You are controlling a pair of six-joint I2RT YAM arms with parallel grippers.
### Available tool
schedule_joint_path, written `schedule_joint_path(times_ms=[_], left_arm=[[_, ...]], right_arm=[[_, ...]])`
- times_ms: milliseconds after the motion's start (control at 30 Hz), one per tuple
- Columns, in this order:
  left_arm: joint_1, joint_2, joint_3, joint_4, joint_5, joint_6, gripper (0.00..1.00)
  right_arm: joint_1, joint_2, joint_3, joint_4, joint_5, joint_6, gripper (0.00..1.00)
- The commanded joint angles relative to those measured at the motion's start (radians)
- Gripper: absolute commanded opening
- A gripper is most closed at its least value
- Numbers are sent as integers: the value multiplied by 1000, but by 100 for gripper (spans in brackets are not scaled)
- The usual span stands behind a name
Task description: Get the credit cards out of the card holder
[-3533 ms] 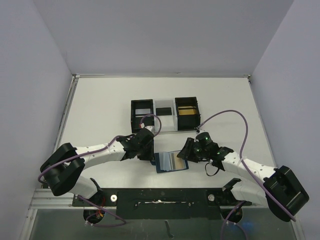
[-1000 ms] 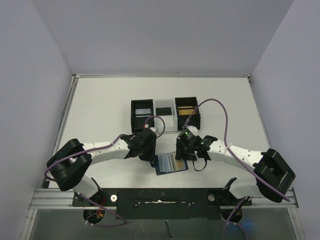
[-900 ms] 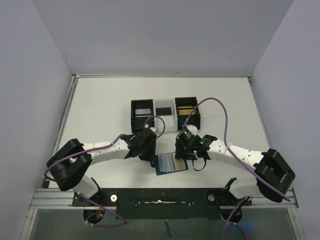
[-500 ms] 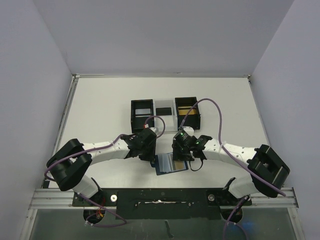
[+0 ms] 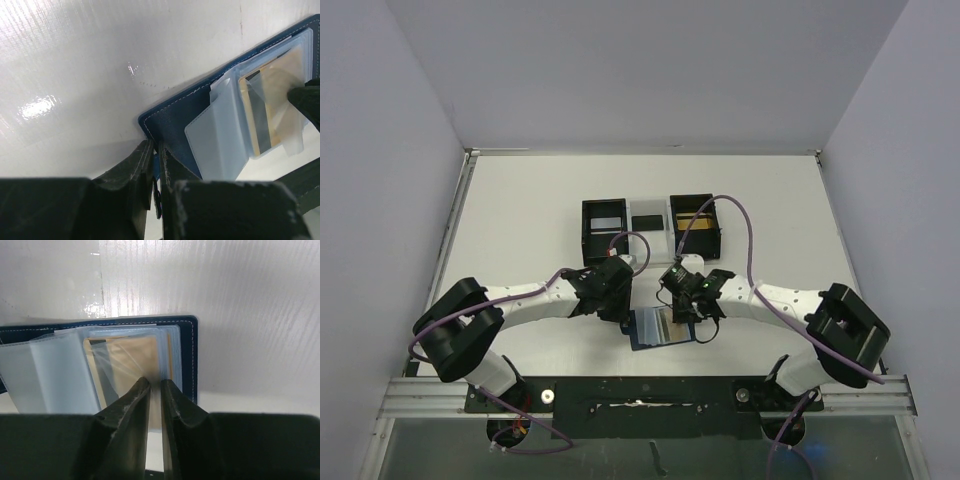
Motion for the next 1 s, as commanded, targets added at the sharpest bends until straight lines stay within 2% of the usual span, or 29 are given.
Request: schedule_joint_path(times_ms=[0, 67, 167, 433, 767, 967], left_arm=[[-4, -31, 28, 30, -1, -14, 8], [-4, -32, 26, 26, -4, -17, 8], [-5, -35, 19, 35, -2, -22, 8], [-5, -30, 25, 36, 2, -22, 8], [-4, -29, 24, 36, 13, -19, 8], [-4, -27, 33, 26, 10, -12, 8]], right_arm=[[35, 11, 73, -87, 84, 24, 12], [41, 4, 78, -90, 85, 26, 12], [44, -13, 77, -75, 56, 16, 18], [42, -83, 13, 55, -20, 21, 29], [37, -146, -28, 138, -76, 33, 32], [10, -207, -96, 259, -131, 59, 33]])
